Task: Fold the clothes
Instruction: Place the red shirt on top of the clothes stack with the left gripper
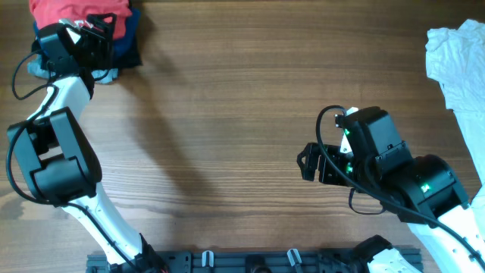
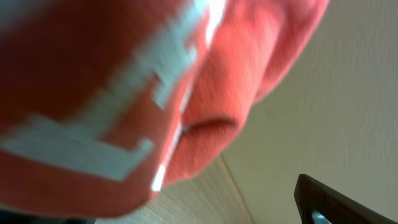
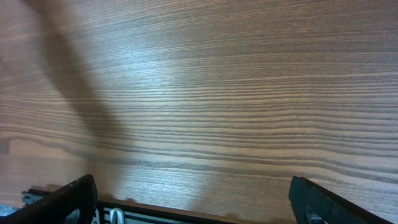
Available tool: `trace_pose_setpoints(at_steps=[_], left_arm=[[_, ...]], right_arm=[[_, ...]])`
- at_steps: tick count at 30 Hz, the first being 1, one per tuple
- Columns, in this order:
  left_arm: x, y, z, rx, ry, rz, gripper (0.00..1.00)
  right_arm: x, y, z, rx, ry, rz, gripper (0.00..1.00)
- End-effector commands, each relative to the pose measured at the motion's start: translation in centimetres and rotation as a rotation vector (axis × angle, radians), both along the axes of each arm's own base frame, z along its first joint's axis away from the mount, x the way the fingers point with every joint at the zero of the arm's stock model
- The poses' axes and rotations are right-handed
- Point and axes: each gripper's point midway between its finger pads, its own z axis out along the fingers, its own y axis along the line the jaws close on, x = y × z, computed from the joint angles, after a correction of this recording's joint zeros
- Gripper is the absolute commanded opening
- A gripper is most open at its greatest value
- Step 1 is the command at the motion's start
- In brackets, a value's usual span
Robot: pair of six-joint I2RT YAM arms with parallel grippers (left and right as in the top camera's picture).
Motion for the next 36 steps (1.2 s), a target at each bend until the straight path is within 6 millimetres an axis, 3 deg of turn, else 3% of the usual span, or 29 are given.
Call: trace_pose_setpoints(at_steps=[1,6,7,8,9,11,12,13,18,22,27,29,32,34,36], left_arm=[[-0.4,-1.1,3.4,0.058,-0.088,-0.099,0.99],[-1.4,-2.4,11.2,0.139,-0.231,-0.128,0.96],[-1.7,-2.5,13.3,0.157,-0.276,-0.125,0.64],[-1.8,-2.1,14.7,0.178,-0.311,-0.105,0.21],[-1.7,-1.6,15.6,0.2,-0.333,-0.073,0.04],[-1.1,1.0,16.3,0.279,-0.353,0.065,0.04],[-0.9,3.3,15.9,0.392,-0.333,0.17,0.04],[-0.8,4.4,15.6,0.474,-0.321,0.208,0.04],[0.6,7.9,12.6,0.861,-0.294,0.252,0.04],[1.7,9.4,7.4,0.929,-0.221,0.268,0.04],[1.6,14.6,-2.4,1.01,0.015,0.296,0.04],[0.5,16.5,-4.2,0.995,0.068,0.309,0.04],[-0.3,18.4,-2.5,0.992,0.061,0.355,0.04],[-0.4,18.7,0.2,0.991,0.023,0.387,0.04],[-0.4,18.4,3.1,0.95,-0.034,0.421,0.1]], right_arm=[[0.4,-0.1,0.3,-0.012,-0.016,0.004,0.99],[0.6,0.0,0.4,-0.007,-0.026,0.004,0.99],[0.6,0.0,0.4,-0.008,-0.025,0.004,1.0],[0.6,0.0,0.4,-0.008,-0.024,0.005,1.0],[0.6,0.0,0.3,-0.009,-0.023,0.005,0.99],[0.6,0.0,0.3,-0.01,-0.023,0.005,0.99],[0.6,0.0,0.3,-0.009,-0.023,0.005,0.99],[0.6,0.0,0.3,-0.01,-0.023,0.005,0.99],[0.4,0.0,0.2,-0.01,-0.011,0.006,0.99],[-0.1,-0.2,0.0,-0.016,0.012,-0.001,0.99],[-1.2,-0.5,-0.5,-0.021,0.068,-0.015,0.99],[-1.4,-0.6,-0.6,-0.025,0.078,-0.017,0.99],[-1.3,-0.6,-0.6,-0.015,0.08,-0.038,1.0],[-1.0,-0.5,-0.5,-0.01,0.068,-0.037,1.0],[-1.1,-0.5,-0.5,-0.011,0.07,-0.037,0.99]])
